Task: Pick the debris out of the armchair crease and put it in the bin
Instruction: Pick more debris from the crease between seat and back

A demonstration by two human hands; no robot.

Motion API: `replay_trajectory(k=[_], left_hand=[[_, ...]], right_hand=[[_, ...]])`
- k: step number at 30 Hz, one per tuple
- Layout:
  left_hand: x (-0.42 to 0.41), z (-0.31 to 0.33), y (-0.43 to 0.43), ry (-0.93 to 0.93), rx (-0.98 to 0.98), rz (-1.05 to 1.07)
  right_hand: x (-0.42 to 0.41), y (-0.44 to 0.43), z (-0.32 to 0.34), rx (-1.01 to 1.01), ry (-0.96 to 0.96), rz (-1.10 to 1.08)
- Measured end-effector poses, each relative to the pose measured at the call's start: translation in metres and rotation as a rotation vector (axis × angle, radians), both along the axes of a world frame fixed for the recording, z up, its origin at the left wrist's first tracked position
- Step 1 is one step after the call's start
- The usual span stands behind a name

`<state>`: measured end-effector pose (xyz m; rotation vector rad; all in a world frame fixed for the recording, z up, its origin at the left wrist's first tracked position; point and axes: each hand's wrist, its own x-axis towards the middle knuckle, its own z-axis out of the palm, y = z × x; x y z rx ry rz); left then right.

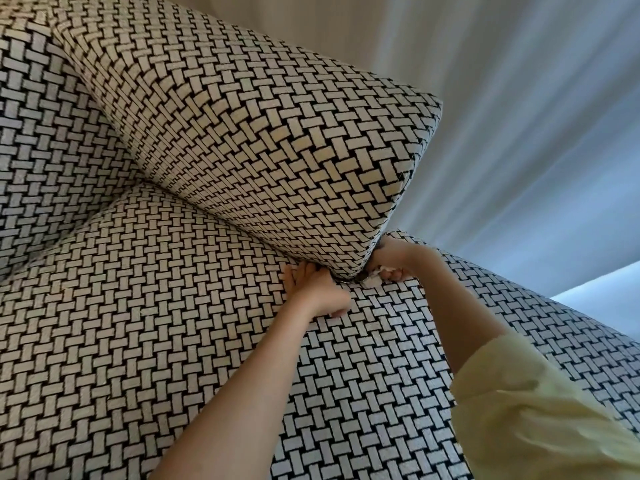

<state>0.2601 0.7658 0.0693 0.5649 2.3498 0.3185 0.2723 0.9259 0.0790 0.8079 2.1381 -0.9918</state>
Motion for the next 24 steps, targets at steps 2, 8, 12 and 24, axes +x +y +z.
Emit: replay_trajectory(k=[2,8,12,24], left_hand=[[-0.002,0.002,0.002,-0.034,-0.017,-0.002],[-0.007,-0.001,-0.002,-0.047,0.016,-0.002],[-0.005,-0.007,-0.005,-0.033,0.076,0.024],[-0.003,-0.008,-0.014,-0.026,0.142,-0.025]], right_hand=[[0.007,-0.004,-0.004,-0.037,0.045,-0.016],[0.018,-0.011,-0.006,-0.025,0.142,0.01],[0.03,-0.019,-0.004,-0.048,0.193,-0.006],[0.046,-0.027,-0.023,-0.038,0.405,0.014]])
